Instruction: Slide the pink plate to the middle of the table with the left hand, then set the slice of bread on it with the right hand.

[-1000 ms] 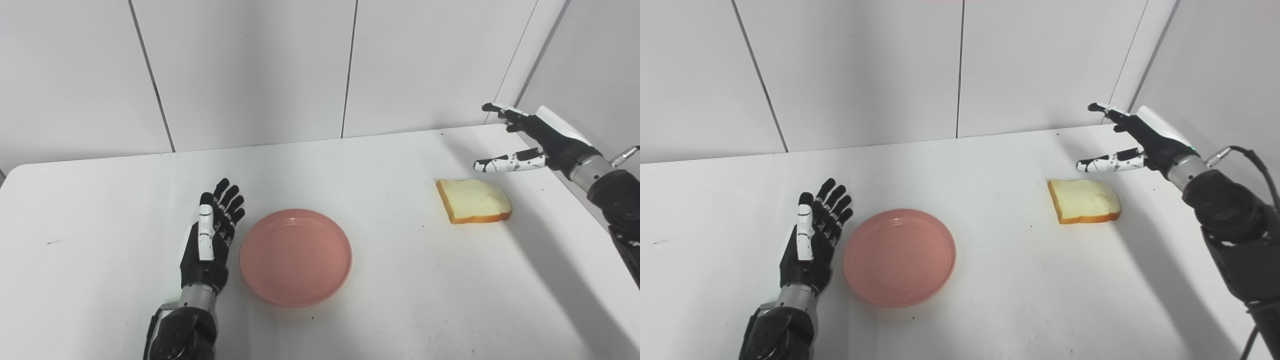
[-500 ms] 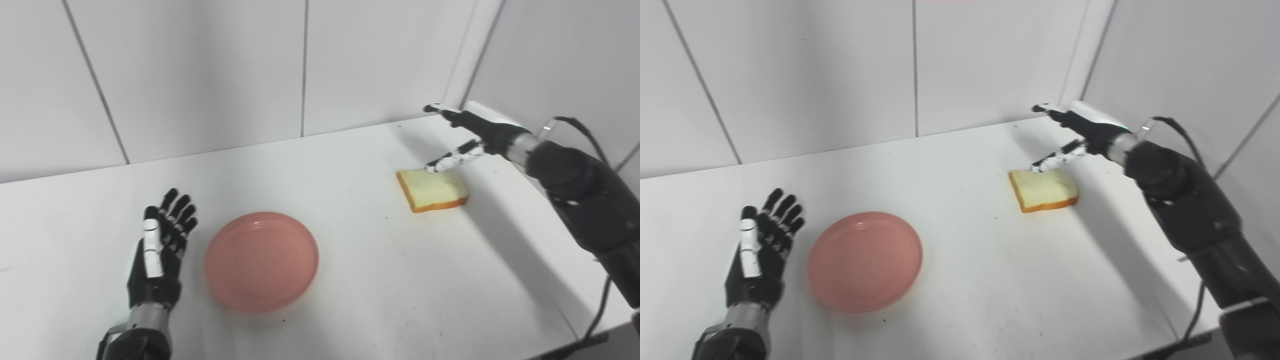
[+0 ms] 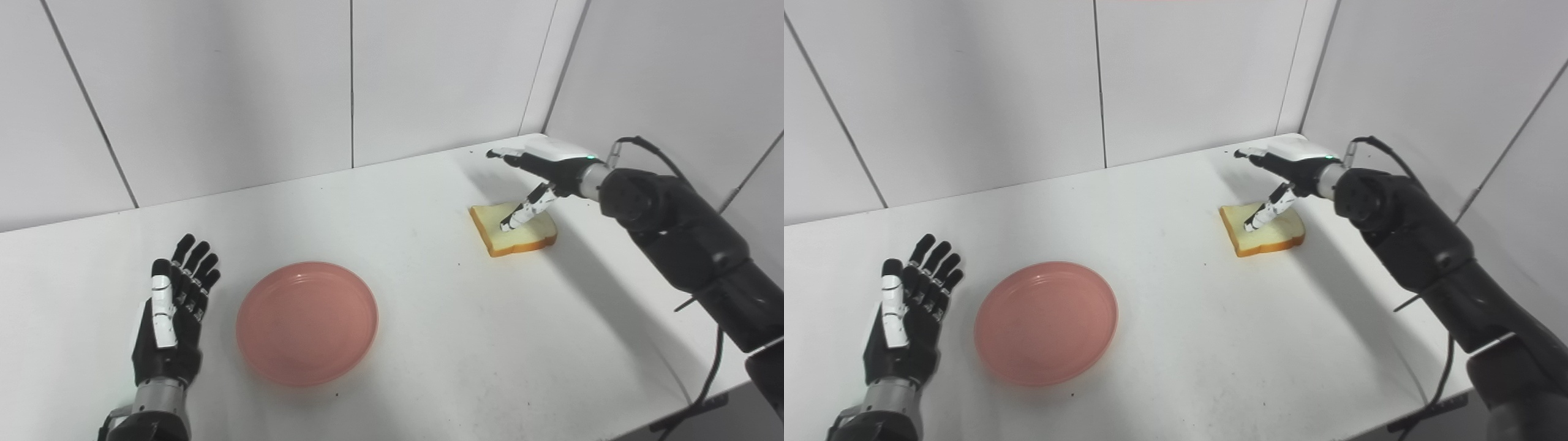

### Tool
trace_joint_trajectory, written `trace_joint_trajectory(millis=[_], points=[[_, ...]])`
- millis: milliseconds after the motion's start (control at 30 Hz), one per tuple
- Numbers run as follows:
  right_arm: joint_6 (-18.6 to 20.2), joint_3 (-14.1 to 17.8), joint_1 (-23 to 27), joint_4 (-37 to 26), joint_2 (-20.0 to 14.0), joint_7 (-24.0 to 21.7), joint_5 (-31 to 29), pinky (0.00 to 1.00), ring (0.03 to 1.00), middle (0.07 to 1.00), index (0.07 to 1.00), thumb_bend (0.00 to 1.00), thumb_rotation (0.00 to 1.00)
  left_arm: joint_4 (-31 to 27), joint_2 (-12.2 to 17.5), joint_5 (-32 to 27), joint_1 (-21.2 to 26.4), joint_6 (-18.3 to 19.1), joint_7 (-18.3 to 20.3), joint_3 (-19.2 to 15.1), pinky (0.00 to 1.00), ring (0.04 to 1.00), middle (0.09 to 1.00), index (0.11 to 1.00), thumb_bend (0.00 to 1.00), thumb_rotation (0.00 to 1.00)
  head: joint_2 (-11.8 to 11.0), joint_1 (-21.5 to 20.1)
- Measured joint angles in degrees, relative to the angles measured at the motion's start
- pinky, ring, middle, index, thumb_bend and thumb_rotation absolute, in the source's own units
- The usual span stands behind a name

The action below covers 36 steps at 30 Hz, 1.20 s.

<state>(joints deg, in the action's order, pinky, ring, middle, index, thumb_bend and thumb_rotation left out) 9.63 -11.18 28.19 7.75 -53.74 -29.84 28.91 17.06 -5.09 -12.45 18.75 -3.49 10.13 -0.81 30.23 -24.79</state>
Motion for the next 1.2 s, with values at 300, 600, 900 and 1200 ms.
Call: trace_joint_trajectory(millis=[300,600,900,1200], points=[[-0.13,-2.21,0.49,-0.21,0.62,-1.15,3.58,0.96,0.972,0.966,0.981,1.00,0.40,-0.06,0.03,-0.05,-0.02,0.00,0.01,0.05,0.94,0.915,0.923,0.904,0.68,0.98,0.09,0.09],[-1.53,-3.75,0.83,1.05,0.57,-2.18,5.93,0.95,0.977,0.971,0.994,1.00,0.38,-0.09,0.02,-0.04,-0.04,0.00,0.00,0.13,0.93,0.919,0.927,0.907,0.68,0.99,0.44,0.09],[-3.59,-3.92,1.65,2.47,0.02,-3.15,7.77,0.98,0.993,0.987,1.000,1.00,0.39,-0.15,0.02,-0.02,-0.09,0.00,-0.01,0.16,0.94,0.921,0.928,0.906,0.68,1.00,0.53,0.09],[-5.06,-4.45,2.22,2.81,-0.35,-4.19,9.45,0.96,0.979,0.972,1.000,1.00,0.37,-0.52,0.02,0.00,-0.29,0.04,-0.03,0.23,0.94,0.923,0.929,0.907,0.67,1.00,0.70,0.09]])
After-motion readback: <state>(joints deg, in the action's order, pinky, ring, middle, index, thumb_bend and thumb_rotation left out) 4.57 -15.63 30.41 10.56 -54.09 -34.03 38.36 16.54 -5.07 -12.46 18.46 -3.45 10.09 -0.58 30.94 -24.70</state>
